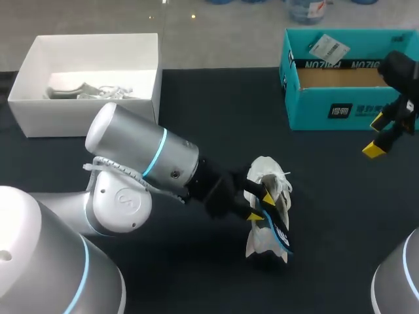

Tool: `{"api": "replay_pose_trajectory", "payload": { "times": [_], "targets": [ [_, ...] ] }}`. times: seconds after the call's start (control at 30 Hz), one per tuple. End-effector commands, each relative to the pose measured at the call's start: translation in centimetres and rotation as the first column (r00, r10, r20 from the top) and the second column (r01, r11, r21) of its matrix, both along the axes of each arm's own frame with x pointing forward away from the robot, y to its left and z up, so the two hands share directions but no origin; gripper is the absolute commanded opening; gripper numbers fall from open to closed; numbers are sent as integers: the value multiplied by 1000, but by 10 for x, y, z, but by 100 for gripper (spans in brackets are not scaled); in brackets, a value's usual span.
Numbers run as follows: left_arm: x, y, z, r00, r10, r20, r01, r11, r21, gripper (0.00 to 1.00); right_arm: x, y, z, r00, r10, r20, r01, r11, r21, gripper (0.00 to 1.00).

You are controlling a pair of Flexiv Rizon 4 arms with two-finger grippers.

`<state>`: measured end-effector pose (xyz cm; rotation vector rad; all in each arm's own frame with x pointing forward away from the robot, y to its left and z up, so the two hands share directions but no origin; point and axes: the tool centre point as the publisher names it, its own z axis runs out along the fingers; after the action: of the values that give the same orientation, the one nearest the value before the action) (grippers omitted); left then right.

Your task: Take the shoe out of the shoebox, open the shoe tongue, remove and reinsert the insole, then place the shoe into the shoebox

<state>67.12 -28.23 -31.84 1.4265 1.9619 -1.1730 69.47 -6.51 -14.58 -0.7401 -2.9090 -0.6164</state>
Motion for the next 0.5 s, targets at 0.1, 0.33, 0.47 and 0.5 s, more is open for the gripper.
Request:
{"api": "replay_pose_trajectory", "payload": {
  "times": [0.1,0.33,0.47,0.5],
  "targets": [
    [-5,-7,-7,1000,-17,2,17,1000,25,36,2,1,0,1000,2,-4,-2,1000,-3,100],
    [1,-5,-13,1000,4,-8,-4,999,37,0,2,1,0,1000,2,-4,-2,1000,-3,100],
    [5,-4,-15,1000,17,-23,-16,999,36,0,2,1,0,1000,2,-4,-2,1000,-3,100],
    [6,-3,-16,999,24,-31,-23,999,35,0,2,1,0,1000,2,-4,-2,1000,-3,100]
  ]
}}
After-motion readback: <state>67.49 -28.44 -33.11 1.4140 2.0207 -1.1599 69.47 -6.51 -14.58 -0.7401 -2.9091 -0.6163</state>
